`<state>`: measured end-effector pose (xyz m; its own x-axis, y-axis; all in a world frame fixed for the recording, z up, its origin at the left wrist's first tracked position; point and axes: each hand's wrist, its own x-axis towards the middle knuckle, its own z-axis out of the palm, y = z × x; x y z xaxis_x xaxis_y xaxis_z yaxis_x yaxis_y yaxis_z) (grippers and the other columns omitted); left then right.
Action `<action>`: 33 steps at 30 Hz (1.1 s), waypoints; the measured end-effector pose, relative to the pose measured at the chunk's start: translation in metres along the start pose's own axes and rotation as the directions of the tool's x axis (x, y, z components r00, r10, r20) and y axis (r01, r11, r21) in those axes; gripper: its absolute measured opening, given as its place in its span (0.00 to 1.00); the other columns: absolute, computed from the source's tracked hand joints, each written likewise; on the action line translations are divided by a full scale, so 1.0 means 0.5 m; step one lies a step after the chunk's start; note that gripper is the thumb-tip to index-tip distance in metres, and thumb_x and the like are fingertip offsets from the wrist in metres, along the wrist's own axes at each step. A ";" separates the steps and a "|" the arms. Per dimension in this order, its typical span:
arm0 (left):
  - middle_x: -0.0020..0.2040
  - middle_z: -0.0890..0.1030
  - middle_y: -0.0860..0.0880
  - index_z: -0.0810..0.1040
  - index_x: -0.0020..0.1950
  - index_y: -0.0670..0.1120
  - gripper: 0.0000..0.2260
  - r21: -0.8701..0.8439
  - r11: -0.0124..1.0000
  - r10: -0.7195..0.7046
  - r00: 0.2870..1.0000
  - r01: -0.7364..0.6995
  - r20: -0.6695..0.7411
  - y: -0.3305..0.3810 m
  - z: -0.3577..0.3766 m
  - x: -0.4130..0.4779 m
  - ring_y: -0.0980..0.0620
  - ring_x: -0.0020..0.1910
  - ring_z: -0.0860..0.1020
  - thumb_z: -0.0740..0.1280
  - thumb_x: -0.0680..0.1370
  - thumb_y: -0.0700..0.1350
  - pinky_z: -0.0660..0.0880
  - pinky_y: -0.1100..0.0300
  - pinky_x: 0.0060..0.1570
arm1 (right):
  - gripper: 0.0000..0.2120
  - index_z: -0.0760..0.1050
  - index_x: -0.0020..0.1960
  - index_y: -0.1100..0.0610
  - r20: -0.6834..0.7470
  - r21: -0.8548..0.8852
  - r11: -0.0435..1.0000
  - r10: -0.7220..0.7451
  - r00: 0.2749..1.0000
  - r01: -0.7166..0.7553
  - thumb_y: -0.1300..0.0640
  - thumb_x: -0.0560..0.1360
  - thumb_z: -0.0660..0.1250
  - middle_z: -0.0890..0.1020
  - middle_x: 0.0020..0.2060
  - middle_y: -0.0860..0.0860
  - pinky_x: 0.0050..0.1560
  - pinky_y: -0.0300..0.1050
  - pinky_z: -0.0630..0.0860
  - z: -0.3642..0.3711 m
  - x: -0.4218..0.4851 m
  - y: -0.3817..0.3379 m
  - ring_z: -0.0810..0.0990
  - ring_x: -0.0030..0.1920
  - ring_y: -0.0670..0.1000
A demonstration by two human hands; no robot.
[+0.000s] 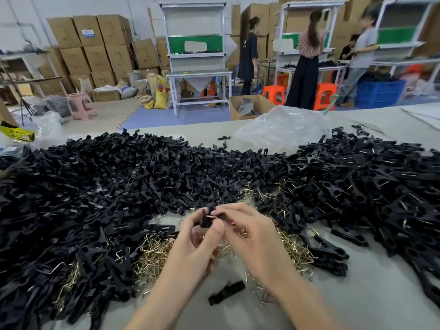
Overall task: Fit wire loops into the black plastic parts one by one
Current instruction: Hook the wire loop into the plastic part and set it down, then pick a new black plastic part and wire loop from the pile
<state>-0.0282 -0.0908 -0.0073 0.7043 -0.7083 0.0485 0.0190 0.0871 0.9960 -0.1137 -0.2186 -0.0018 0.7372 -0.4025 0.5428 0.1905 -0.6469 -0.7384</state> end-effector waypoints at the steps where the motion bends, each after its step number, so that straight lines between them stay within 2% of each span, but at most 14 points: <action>1: 0.46 0.80 0.57 0.71 0.68 0.61 0.37 0.150 0.987 0.062 0.998 -0.059 -0.013 0.001 0.000 -0.012 0.56 0.38 0.79 0.72 0.64 0.74 0.74 0.61 0.33 | 0.11 0.83 0.60 0.45 -0.114 0.057 0.997 0.065 0.991 -0.059 0.47 0.79 0.68 0.83 0.53 0.39 0.49 0.33 0.79 -0.009 0.005 0.004 0.83 0.50 0.42; 3: 0.52 0.76 0.65 0.64 0.72 0.63 0.33 0.420 0.878 0.232 0.972 -0.228 0.043 0.004 -0.008 -0.045 0.60 0.51 0.79 0.65 0.69 0.73 0.77 0.62 0.48 | 0.17 0.82 0.61 0.53 -0.348 0.365 0.911 0.324 0.880 -0.191 0.45 0.77 0.68 0.87 0.46 0.46 0.41 0.35 0.80 -0.044 0.025 0.019 0.85 0.42 0.44; 4: 0.53 0.75 0.67 0.63 0.72 0.63 0.32 0.515 0.803 0.287 0.952 -0.300 0.107 0.007 -0.012 -0.064 0.64 0.56 0.76 0.62 0.70 0.73 0.74 0.68 0.53 | 0.21 0.80 0.61 0.57 -0.380 0.573 0.790 0.492 0.783 -0.218 0.44 0.75 0.68 0.87 0.45 0.49 0.40 0.37 0.82 -0.070 0.037 0.026 0.85 0.41 0.46; 6: 0.62 0.70 0.70 0.62 0.68 0.66 0.31 0.680 0.627 0.283 0.925 -0.380 0.255 0.019 -0.012 -0.106 0.76 0.59 0.69 0.53 0.69 0.78 0.66 0.79 0.55 | 0.23 0.76 0.61 0.59 -0.296 0.817 0.541 0.691 0.659 -0.200 0.44 0.75 0.68 0.88 0.45 0.55 0.39 0.41 0.84 -0.113 0.046 0.034 0.87 0.41 0.50; 7: 0.64 0.72 0.67 0.64 0.66 0.65 0.28 0.776 0.480 0.283 0.909 -0.409 0.305 0.024 -0.009 -0.120 0.79 0.55 0.72 0.48 0.72 0.77 0.67 0.81 0.54 | 0.22 0.76 0.61 0.59 -0.245 0.840 0.495 0.712 0.658 -0.224 0.44 0.76 0.67 0.88 0.45 0.57 0.39 0.42 0.85 -0.122 0.043 0.036 0.87 0.41 0.51; 9: 0.57 0.81 0.57 0.71 0.62 0.60 0.22 0.816 0.258 0.330 0.841 -0.517 0.428 0.010 -0.009 -0.138 0.62 0.47 0.84 0.43 0.82 0.66 0.72 0.71 0.58 | 0.19 0.77 0.60 0.58 -0.182 0.783 0.543 0.667 0.722 -0.304 0.46 0.77 0.66 0.87 0.45 0.57 0.39 0.41 0.84 -0.107 0.031 0.034 0.86 0.40 0.51; 11: 0.52 0.86 0.51 0.76 0.61 0.58 0.26 0.860 0.086 0.412 0.804 -0.502 0.429 -0.004 -0.007 -0.137 0.50 0.45 0.86 0.41 0.82 0.66 0.57 0.62 0.71 | 0.16 0.79 0.60 0.55 -0.185 0.590 0.717 0.566 0.803 -0.370 0.47 0.79 0.64 0.87 0.44 0.51 0.40 0.39 0.82 -0.073 0.018 0.029 0.84 0.39 0.50; 13: 0.53 0.86 0.47 0.73 0.62 0.55 0.29 0.918 -0.060 0.393 0.836 -0.393 0.383 -0.021 -0.025 -0.112 0.46 0.49 0.86 0.43 0.79 0.71 0.50 0.55 0.72 | 0.12 0.78 0.63 0.47 -0.185 0.268 0.895 0.412 0.892 -0.357 0.49 0.82 0.62 0.86 0.47 0.42 0.40 0.35 0.77 -0.042 0.008 0.027 0.81 0.37 0.46; 16: 0.62 0.82 0.42 0.78 0.65 0.51 0.34 0.989 -0.036 0.238 0.960 -0.144 0.149 -0.019 -0.054 -0.070 0.39 0.61 0.81 0.46 0.77 0.71 0.54 0.47 0.72 | 0.18 0.72 0.72 0.44 -0.066 -0.291 0.941 0.160 0.985 -0.172 0.46 0.84 0.57 0.78 0.63 0.36 0.61 0.26 0.66 -0.013 -0.003 0.031 0.74 0.58 0.31; 20: 0.63 0.81 0.41 0.80 0.66 0.48 0.36 0.999 0.019 0.157 0.986 0.050 -0.052 -0.011 -0.071 -0.006 0.38 0.63 0.79 0.51 0.73 0.70 0.70 0.38 0.66 | 0.22 0.69 0.75 0.43 0.129 -0.618 0.784 0.179 0.975 -0.062 0.41 0.83 0.53 0.70 0.73 0.43 0.79 0.46 0.51 0.005 -0.017 0.054 0.64 0.74 0.45; 22: 0.54 0.84 0.42 0.84 0.59 0.48 0.29 0.998 0.016 0.207 0.976 0.059 -0.061 -0.009 -0.073 0.020 0.38 0.54 0.82 0.56 0.75 0.66 0.75 0.41 0.57 | 0.21 0.72 0.72 0.42 0.149 -0.648 0.760 0.198 0.969 -0.056 0.40 0.82 0.55 0.71 0.72 0.43 0.79 0.50 0.47 0.008 -0.017 0.058 0.64 0.74 0.48; 26: 0.41 0.81 0.45 0.84 0.46 0.45 0.20 0.999 -0.033 0.339 0.941 0.015 -0.003 -0.030 -0.069 0.040 0.40 0.40 0.81 0.58 0.76 0.57 0.77 0.48 0.40 | 0.15 0.76 0.67 0.43 0.114 -0.629 0.776 0.151 0.982 -0.046 0.45 0.82 0.59 0.75 0.65 0.42 0.70 0.46 0.62 0.007 -0.014 0.064 0.71 0.64 0.50; 30: 0.35 0.78 0.47 0.80 0.38 0.45 0.18 0.996 -0.032 0.462 0.882 -0.087 0.092 -0.037 -0.073 0.038 0.43 0.32 0.80 0.57 0.75 0.55 0.75 0.53 0.32 | 0.14 0.75 0.67 0.42 0.131 -0.590 0.807 0.142 0.981 -0.038 0.49 0.84 0.60 0.75 0.61 0.39 0.65 0.42 0.66 0.006 -0.013 0.064 0.70 0.57 0.47; 33: 0.35 0.76 0.50 0.78 0.37 0.46 0.13 0.991 0.029 0.546 0.833 -0.128 0.092 -0.030 -0.076 0.046 0.47 0.30 0.78 0.66 0.79 0.51 0.68 0.59 0.25 | 0.14 0.76 0.66 0.42 0.127 -0.556 0.830 0.130 0.983 -0.038 0.51 0.83 0.60 0.76 0.59 0.38 0.62 0.41 0.67 0.003 -0.009 0.057 0.70 0.54 0.45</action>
<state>0.0147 -0.0818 -0.0241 0.5318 -0.6065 0.5911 -0.7932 -0.6013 0.0968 -0.1104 -0.2345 -0.0259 0.8320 -0.3975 0.3871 -0.2303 -0.8821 -0.4109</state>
